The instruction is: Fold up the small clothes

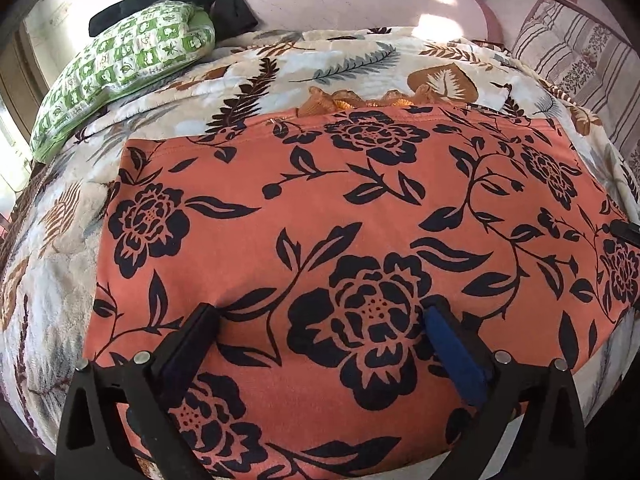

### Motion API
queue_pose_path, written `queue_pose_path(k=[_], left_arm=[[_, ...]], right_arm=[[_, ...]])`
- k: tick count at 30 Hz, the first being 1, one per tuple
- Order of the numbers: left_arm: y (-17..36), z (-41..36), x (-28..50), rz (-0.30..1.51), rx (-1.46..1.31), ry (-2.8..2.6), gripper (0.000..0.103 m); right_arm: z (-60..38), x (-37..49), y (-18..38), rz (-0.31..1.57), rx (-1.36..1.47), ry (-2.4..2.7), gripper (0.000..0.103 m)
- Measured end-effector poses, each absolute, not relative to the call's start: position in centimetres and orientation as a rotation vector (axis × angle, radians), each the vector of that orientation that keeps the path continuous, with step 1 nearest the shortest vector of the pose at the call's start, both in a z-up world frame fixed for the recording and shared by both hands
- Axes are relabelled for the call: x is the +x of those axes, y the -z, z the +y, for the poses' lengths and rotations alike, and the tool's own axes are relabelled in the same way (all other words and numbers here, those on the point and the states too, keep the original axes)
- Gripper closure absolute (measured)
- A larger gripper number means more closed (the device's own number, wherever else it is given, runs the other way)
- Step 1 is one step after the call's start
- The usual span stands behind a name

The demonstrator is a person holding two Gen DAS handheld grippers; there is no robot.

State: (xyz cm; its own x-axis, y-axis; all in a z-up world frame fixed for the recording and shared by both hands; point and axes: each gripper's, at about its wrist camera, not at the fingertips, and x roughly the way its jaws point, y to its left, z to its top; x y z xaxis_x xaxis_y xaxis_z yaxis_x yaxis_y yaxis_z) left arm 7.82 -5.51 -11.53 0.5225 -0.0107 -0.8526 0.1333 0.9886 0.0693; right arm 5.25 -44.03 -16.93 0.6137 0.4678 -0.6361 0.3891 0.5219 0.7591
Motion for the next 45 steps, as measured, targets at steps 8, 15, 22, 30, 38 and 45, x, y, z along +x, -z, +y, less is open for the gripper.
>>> queue_pose_path(k=[8, 15, 22, 30, 38, 45], left_arm=[[11.1, -4.9, 7.7, 1.026, 0.114, 0.087, 0.000], [11.6, -5.1, 7.9, 1.011, 0.130, 0.103, 0.000], [8.8, -2.1, 7.0, 0.967, -0.012, 0.123, 0.000], [3.4, 11.8, 1.9, 0.750, -0.299, -0.101, 0.000], [7.1, 22.5, -1.5, 0.711, -0.497, -0.344, 0.000], [7.5, 22.9, -1.6, 0.712, -0.521, -0.298, 0.000]], right_arm=[[-43.9, 5.6, 16.9, 0.989, 1.050, -0.058, 0.054], [-43.2, 6.4, 15.9, 1.041, 0.925, -0.059, 0.077], [-42.8, 6.7, 14.7, 1.048, 0.861, -0.040, 0.081], [-30.5, 9.6, -0.5, 0.816, 0.467, -0.260, 0.089], [-7.4, 10.2, 2.1, 0.902, 0.136, -0.579, 0.093], [-10.6, 6.1, 7.9, 0.991, 0.161, -0.472, 0.080]])
